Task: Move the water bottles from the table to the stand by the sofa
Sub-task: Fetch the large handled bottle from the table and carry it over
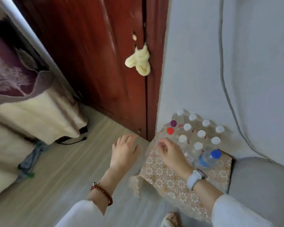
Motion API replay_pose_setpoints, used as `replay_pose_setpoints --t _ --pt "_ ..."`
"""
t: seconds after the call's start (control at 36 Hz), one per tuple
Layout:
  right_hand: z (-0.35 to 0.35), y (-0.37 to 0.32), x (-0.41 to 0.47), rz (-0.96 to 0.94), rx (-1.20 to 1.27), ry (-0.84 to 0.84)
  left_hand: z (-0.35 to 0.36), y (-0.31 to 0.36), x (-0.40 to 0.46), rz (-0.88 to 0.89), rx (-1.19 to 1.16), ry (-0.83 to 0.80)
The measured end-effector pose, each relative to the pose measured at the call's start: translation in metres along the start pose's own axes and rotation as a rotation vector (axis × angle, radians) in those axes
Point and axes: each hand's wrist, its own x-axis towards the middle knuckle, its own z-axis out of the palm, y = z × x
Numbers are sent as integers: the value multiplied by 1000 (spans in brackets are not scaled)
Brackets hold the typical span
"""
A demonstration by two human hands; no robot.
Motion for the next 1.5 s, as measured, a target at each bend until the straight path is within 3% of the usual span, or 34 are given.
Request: replay_pose_setpoints --t 0.17,0.36,0.56,0.83,1.14,1.36,1.5 --pt "120 -153 -39 -174 -55 -290 -138 -139 -113 -197 87 204" --pt "305 -335 -147 -396 -43 -576 -279 -291 -340 -601 26 582" --pt "475 -453 -281 -645 -168 -926 -327 -398 -575 -1060 -47 809" --pt "716 -561 -445 -967 -398 -1338 -351 -500 -801 -1553 -79 1035" --pt "923 -733 -617 -1211 -410 -1580 -479 -630 -976 -1790 -54 1305" --pt "1043 -796 -777 -1388 -407 -1757 -480 -688 -1126 -2040 -139 1453" --pt "1127 -842 -877 -1451 -422 -1773 -516 -749 -1248 -2066 -73 1542"
